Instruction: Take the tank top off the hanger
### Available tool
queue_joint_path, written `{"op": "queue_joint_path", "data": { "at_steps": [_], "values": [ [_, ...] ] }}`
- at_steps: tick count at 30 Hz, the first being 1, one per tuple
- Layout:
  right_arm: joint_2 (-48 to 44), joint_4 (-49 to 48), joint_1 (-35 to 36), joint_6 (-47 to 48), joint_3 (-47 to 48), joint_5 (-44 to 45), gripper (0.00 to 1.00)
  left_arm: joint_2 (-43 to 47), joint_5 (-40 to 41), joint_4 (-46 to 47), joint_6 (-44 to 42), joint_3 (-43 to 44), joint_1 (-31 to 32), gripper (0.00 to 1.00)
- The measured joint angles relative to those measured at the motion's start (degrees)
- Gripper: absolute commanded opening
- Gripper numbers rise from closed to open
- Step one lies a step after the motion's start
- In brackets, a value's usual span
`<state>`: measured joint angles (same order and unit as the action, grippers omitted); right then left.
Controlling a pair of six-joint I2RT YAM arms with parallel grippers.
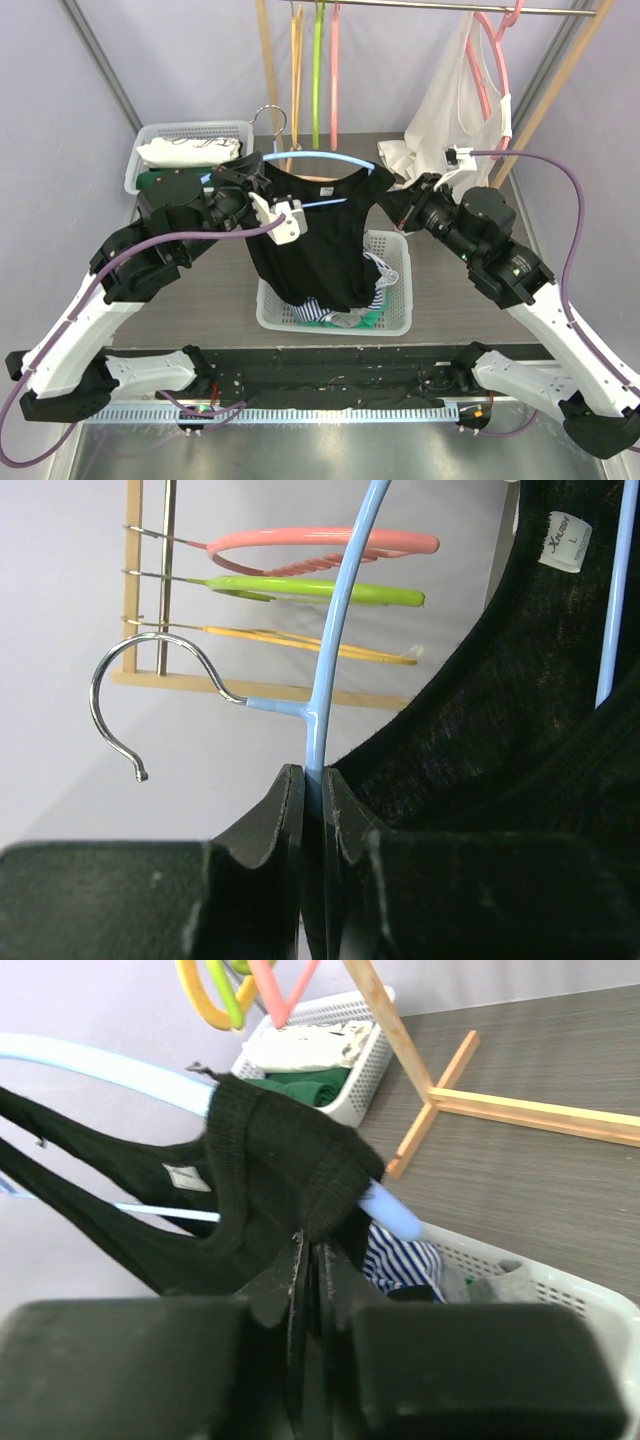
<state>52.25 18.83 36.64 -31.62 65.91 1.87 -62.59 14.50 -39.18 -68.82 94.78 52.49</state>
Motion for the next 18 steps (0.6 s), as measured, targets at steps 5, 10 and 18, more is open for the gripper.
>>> {"op": "queue_joint_path", "data": {
  "at_steps": [5,10,18],
  "values": [
    [-0.8,-0.8,0.1,0.3,0.5,-0.3,0.01,0.3,-0.1,0.0,0.7,0.0,0.1,0.0],
    [-4.6,0.3,0.1,0.7,0.5,0.7,0.01,0.3,-0.1,-0.1,0.8,0.0,0.1,0.0],
    [-9.9,2.6,0.1,1.5,1.4,9.2,0.01,0.3,-0.2,-0.1,0.8,-0.2,0.1,0.0]
  ]
}}
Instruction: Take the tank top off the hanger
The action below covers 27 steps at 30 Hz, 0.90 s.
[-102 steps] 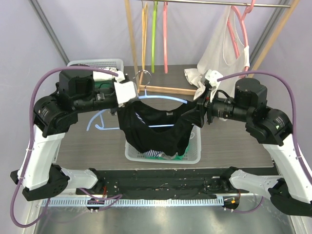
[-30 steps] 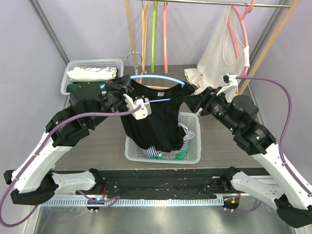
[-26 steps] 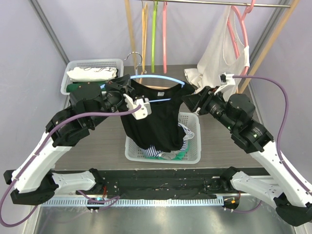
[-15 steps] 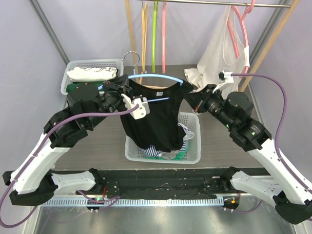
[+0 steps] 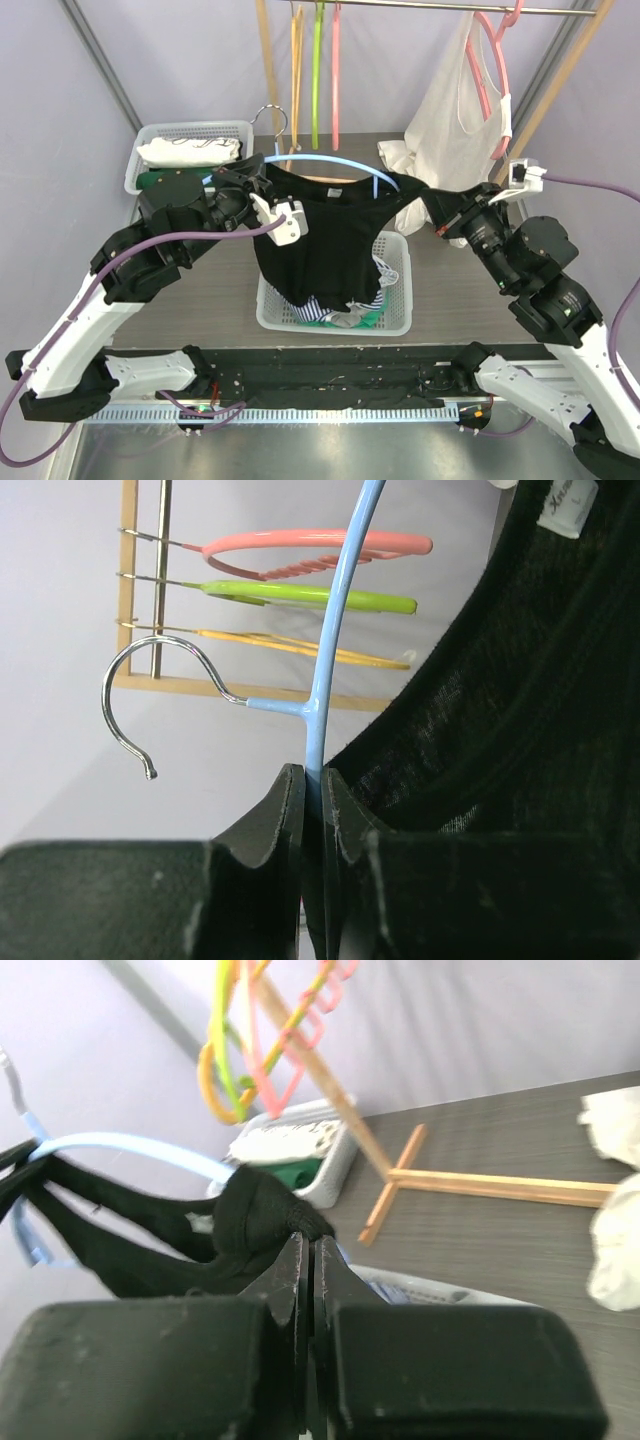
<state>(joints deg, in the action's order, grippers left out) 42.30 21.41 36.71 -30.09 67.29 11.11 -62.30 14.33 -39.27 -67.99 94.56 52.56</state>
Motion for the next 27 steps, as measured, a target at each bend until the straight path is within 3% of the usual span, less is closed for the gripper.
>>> {"op": "queue_joint_path", "data": {
  "at_steps": [10,23,26,27],
  "values": [
    [1.3,6.5,0.0,0.2,0.0,14.6,0.01,0.0,-0.4,-0.2,0.0,0.0,0.0,0.0],
    [2.3,14.3,0.1,0.4,-5.9,13.6,0.01,-0.7,-3.8,-3.1,5.5,4.7,0.0,0.0],
    [0.9,14.2,0.1,2.3,-6.2,8.9,0.16,-1.1,-5.1,-3.1,8.2,6.3,0.0,0.0],
    [0.2,14.2,0.1,3.3,-6.1,6.1,0.28,-1.0,-5.6,-3.1,9.1,6.3,0.0,0.0]
  ]
}}
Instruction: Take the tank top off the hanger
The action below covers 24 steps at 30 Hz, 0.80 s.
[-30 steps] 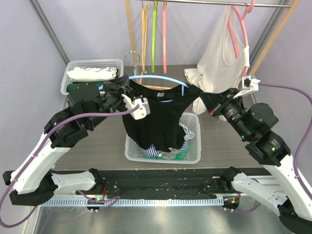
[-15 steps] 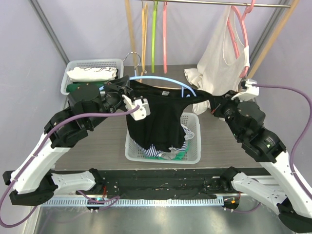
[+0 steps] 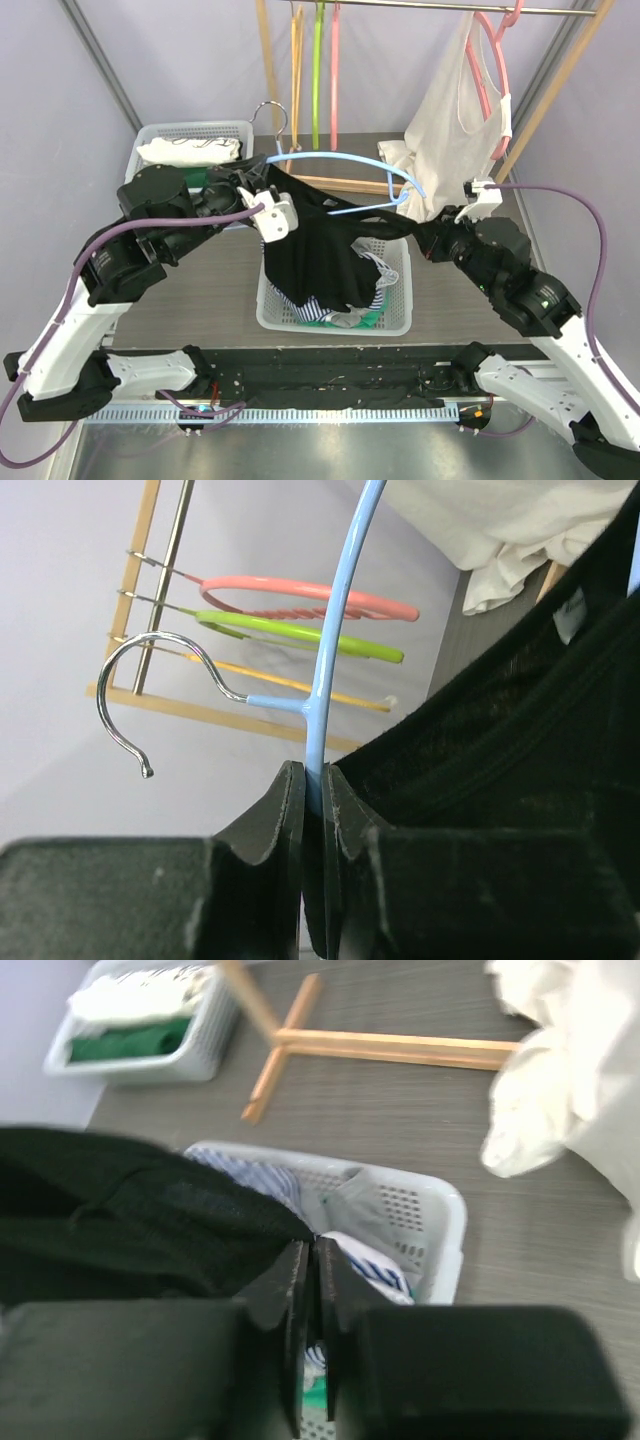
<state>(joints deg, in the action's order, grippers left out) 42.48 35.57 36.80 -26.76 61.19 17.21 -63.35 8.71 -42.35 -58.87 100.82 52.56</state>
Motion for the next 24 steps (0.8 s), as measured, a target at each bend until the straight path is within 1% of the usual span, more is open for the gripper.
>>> {"op": "queue_joint_path", "data": {
  "at_steps": [2,3,5,6,7,8,11,14,16,19,21,24],
  "values": [
    [-1.4,0.3,0.0,2.8,0.8,-6.8,0.38,0.1,-1.1,0.1,0.8,-0.4,0.0,0.0],
    [-2.1,0.7,0.0,3.8,1.8,-10.2,0.46,0.2,-1.4,0.3,1.0,-1.1,0.1,0.0],
    [-2.8,1.7,0.0,5.7,4.9,-16.3,0.52,0.9,-1.9,2.0,0.7,-4.3,0.4,0.0],
    [-3.1,2.3,0.0,6.9,7.6,-19.8,0.53,2.2,-2.2,4.5,-0.7,-7.8,0.5,0.0],
    [-3.2,2.6,0.0,7.5,9.6,-22.0,0.53,3.3,-2.7,6.6,-2.2,-11.1,0.6,0.0],
    [-3.2,2.9,0.0,8.3,12.0,-24.1,0.53,5.4,-3.5,10.2,-5.5,-17.0,0.9,0.0],
    [-2.9,4.9,0.0,10.8,21.1,-29.5,0.53,8.3,-5.4,12.7,-12.7,-26.3,2.3,0.0],
    [-1.9,6.3,0.0,13.2,27.6,-32.6,0.53,7.4,-6.0,13.6,-16.6,-27.6,4.0,0.0],
    [-0.8,6.8,0.0,14.7,30.3,-33.9,0.54,7.1,-6.2,16.0,-18.2,-27.6,5.0,0.0],
    [2.3,7.4,0.0,17.2,31.6,-35.1,0.54,7.4,-6.6,19.8,-21.0,-27.5,6.1,0.0],
    [4.8,8.1,0.0,18.8,31.6,-35.5,0.52,7.5,-6.7,21.8,-22.6,-27.5,6.9,0.0],
    [8.8,9.2,0.0,21.4,31.5,-36.0,0.54,7.9,-6.9,24.1,-25.5,-27.6,8.8,0.0]
  ]
}}
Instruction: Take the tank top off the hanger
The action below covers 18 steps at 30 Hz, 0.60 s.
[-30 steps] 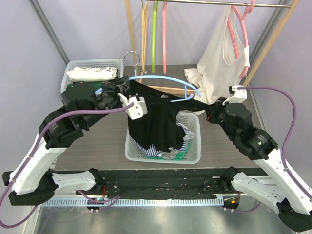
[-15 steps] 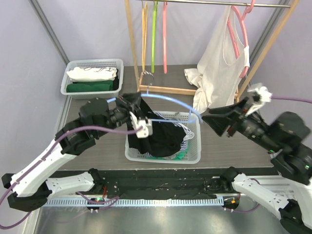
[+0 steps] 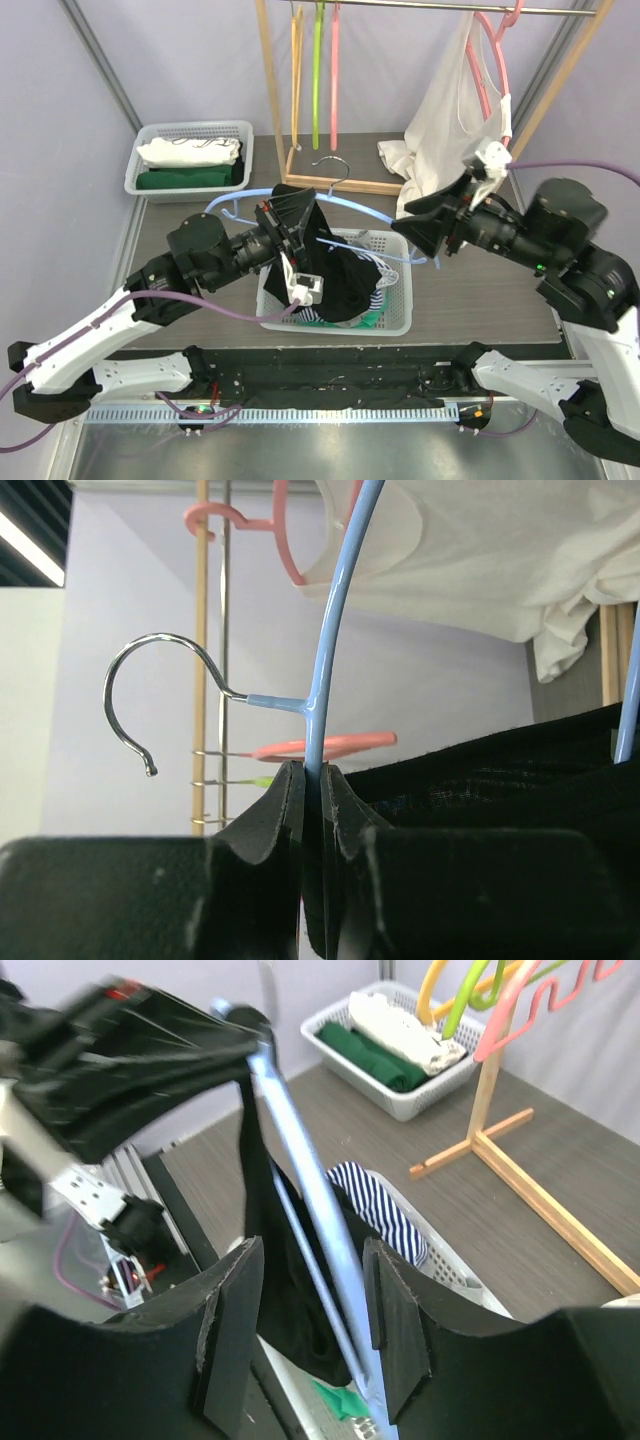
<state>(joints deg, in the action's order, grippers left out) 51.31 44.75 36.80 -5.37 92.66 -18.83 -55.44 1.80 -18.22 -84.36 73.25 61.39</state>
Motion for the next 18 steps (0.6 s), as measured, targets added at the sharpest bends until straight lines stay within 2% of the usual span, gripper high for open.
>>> {"op": "queue_joint_path", "data": {
  "at_steps": [5,18],
  "values": [
    [3.0,0.7,0.0,2.9,-0.6,-1.7,0.6,2.5,-0.4,2.6,-3.6,-1.9,2.0,0.0],
    [2.4,1.2,0.0,3.8,-1.5,-10.9,0.6,2.6,0.3,3.9,-5.9,-3.0,3.4,0.0]
  ]
}}
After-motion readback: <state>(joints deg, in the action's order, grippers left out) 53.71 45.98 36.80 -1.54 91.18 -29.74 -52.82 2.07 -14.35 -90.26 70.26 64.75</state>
